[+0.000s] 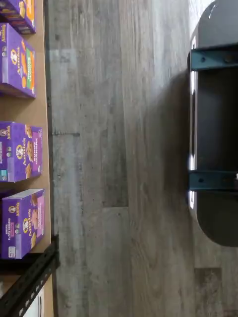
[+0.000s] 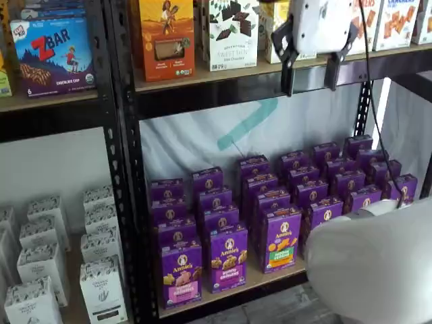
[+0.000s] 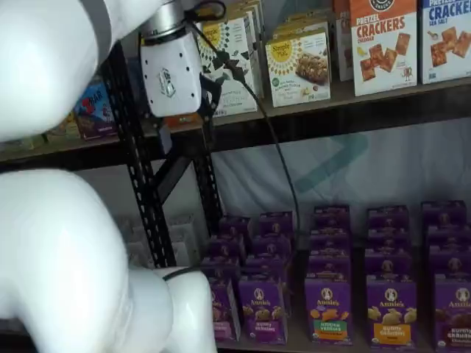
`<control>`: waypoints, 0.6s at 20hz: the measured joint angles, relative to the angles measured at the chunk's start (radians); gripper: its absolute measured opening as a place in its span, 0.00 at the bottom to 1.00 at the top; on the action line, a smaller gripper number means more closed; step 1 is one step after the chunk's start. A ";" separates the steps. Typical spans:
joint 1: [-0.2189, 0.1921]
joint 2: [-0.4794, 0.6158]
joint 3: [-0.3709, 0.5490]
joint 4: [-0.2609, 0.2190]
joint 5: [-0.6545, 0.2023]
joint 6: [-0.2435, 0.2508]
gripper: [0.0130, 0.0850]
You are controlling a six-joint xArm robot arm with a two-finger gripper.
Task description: Pick up the purple box with a pink patch in the middle, on the bottom shelf, the first box from the left
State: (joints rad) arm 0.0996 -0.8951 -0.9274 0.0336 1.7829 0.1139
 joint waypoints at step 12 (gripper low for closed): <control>0.018 -0.003 0.292 0.027 -0.253 0.012 1.00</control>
State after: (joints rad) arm 0.1175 -0.8979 -0.6351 0.0604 1.5303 0.1257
